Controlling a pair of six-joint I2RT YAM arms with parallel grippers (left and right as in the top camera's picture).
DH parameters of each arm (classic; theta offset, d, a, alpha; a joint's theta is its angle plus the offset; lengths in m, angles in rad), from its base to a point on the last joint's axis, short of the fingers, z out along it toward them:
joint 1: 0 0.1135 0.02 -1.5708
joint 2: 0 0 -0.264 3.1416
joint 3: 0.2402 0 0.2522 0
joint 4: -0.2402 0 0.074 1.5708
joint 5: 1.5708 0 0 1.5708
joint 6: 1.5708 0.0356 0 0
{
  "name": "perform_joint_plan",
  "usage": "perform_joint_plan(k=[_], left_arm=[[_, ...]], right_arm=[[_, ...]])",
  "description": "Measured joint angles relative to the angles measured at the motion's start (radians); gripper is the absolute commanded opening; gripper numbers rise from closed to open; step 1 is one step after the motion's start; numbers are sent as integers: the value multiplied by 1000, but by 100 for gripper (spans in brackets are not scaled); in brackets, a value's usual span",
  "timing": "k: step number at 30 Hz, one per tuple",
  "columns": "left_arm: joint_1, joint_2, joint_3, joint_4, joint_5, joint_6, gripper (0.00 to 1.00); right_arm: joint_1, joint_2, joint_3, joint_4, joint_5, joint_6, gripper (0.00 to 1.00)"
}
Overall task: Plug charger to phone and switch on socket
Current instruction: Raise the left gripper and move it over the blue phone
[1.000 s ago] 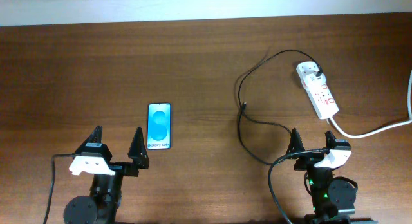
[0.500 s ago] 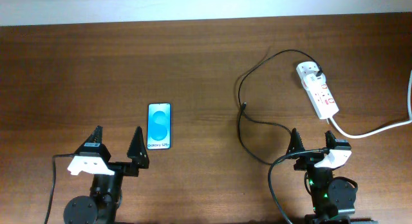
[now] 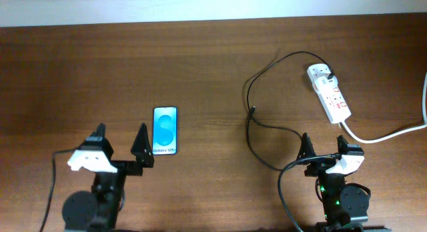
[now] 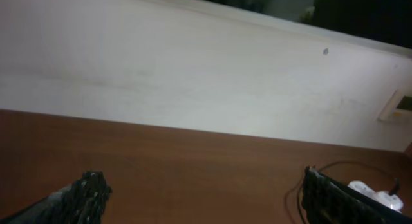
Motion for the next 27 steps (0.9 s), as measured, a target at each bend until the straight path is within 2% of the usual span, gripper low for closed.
perform_joint_plan(k=[3, 8, 18, 27], left_arm=[[0, 111, 85, 3, 17, 0, 99], [0, 209, 114, 3, 42, 0, 99], [0, 249, 139, 25, 112, -3, 99], [0, 249, 140, -30, 113, -3, 99]], right_arm=[[0, 0, 0, 0, 0, 1, 98], [0, 0, 0, 0, 0, 1, 98], [0, 0, 0, 0, 0, 0, 98], [0, 0, 0, 0, 0, 0, 98]])
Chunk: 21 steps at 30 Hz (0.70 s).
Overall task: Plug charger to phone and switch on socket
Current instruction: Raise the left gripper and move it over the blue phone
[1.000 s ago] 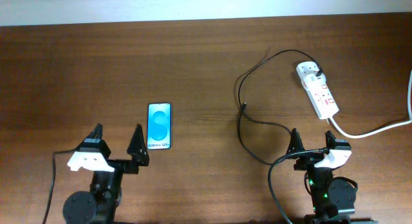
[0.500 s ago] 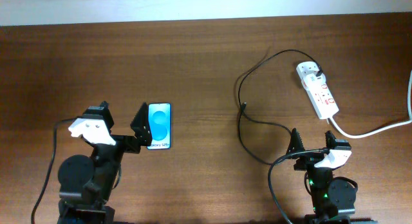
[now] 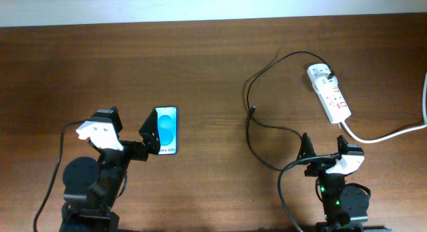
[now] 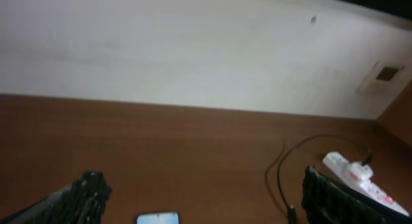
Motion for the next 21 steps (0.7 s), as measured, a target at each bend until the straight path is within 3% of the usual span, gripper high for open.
perform_joint_plan(k=[5, 14, 17, 21], left_arm=[[0, 0, 2, -85, 3, 0, 99], [0, 13, 59, -74, 104, -3, 99], [0, 107, 233, -253, 90, -4, 99], [0, 360, 557, -468, 51, 0, 99]], right_arm=[[0, 0, 0, 0, 0, 1, 98], [0, 0, 0, 0, 0, 0, 98], [0, 1, 0, 0, 0, 0, 98], [0, 1, 0, 0, 0, 0, 98]])
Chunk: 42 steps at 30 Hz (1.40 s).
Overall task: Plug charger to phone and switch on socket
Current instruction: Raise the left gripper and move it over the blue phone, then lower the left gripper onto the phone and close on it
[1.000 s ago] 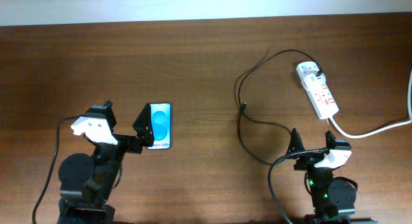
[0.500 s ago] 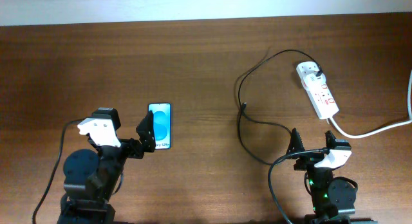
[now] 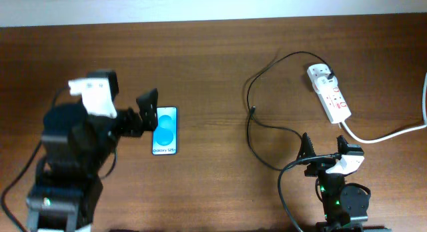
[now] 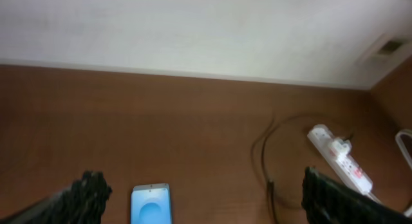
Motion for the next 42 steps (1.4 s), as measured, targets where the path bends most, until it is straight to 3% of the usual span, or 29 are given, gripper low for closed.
perform_joint_plan(k=[5, 15, 22, 29, 42], left_arm=[[0, 241, 225, -133, -10, 0, 99], [0, 463, 229, -192, -38, 4, 99], [-4, 679, 233, -334, -80, 23, 99], [-113, 828, 234, -388, -159, 22, 99], [-116, 956, 176, -336, -204, -8, 99]], right_arm=[[0, 0, 0, 0, 0, 1, 98], [0, 0, 0, 0, 1, 1, 98], [0, 0, 0, 0, 0, 1, 98], [0, 0, 0, 0, 0, 1, 98], [0, 0, 0, 0, 0, 1, 98]])
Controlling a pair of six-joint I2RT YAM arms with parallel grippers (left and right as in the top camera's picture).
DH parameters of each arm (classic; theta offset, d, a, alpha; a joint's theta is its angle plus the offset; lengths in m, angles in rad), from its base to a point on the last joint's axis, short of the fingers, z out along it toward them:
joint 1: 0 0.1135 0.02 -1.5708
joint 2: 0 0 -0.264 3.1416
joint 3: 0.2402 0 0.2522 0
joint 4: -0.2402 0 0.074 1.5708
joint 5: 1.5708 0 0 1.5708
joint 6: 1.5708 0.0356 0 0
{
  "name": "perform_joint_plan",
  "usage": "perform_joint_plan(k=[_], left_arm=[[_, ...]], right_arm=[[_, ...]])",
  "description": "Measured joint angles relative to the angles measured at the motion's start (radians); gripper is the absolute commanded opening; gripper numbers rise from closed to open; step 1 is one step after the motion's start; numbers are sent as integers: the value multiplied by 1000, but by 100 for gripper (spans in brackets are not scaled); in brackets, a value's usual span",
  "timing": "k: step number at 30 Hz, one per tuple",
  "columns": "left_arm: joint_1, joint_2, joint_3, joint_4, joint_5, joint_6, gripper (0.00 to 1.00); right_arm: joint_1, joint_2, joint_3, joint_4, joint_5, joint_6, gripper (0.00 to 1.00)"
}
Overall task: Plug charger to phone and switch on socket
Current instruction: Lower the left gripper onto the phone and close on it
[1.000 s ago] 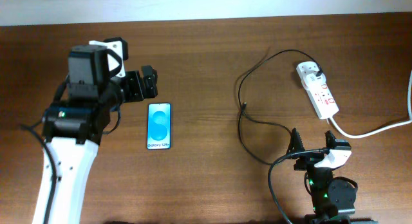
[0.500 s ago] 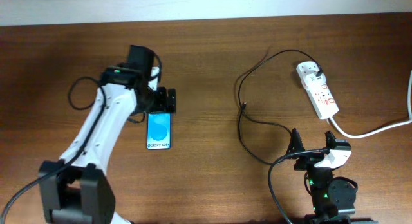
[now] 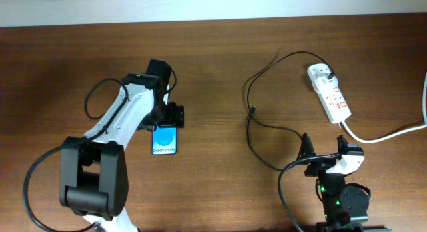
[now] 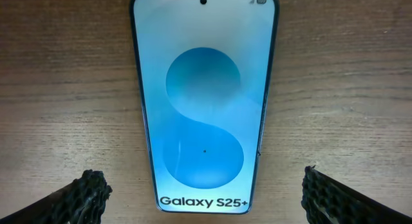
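The phone (image 3: pixel 165 141) lies face up on the wooden table (image 3: pixel 213 39), its lit screen reading "Galaxy S25+"; it fills the left wrist view (image 4: pixel 205 102). My left gripper (image 3: pixel 170 117) hangs open above it, pointing down, with its black fingertips (image 4: pixel 87 197) wide on either side of the phone and touching nothing. The black charger cable (image 3: pixel 248 92) loops from the white socket strip (image 3: pixel 329 93), and its free plug end (image 3: pixel 253 112) lies on the table right of the phone. My right gripper (image 3: pixel 325 149) stands open near the front right.
The strip's white mains cord (image 3: pixel 387 133) runs off the right edge. A loop of black cable (image 3: pixel 280 130) lies between the plug end and my right arm. The white wall strip borders the table's far edge.
My left arm has moved from the phone's left side to reach over it. Its gripper now points straight down at the screen, which fills the wrist view. The right arm is unchanged.
My left gripper first sat low at the front left, looking at the far wall. It then stood turned towards the phone, then higher with the phone at the bottom of its view. Now it hangs open above the phone. The right arm, cable and strip stayed put.
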Motion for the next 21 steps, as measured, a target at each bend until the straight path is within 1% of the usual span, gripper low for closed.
perform_joint_plan(k=[5, 8, 17, 21], left_arm=[[0, 0, -92, 71, -6, 1, 99], [0, 0, -111, 114, -6, 1, 99], [0, 0, -122, 159, -6, 1, 99], [0, 1, -169, 188, -6, 1, 99]], right_arm=[[0, 0, 0, 0, 0, -1, 98], [0, 0, 0, 0, 0, 0, 98], [0, 0, 0, 0, 0, -1, 98], [0, 0, 0, 0, 0, 0, 98]])
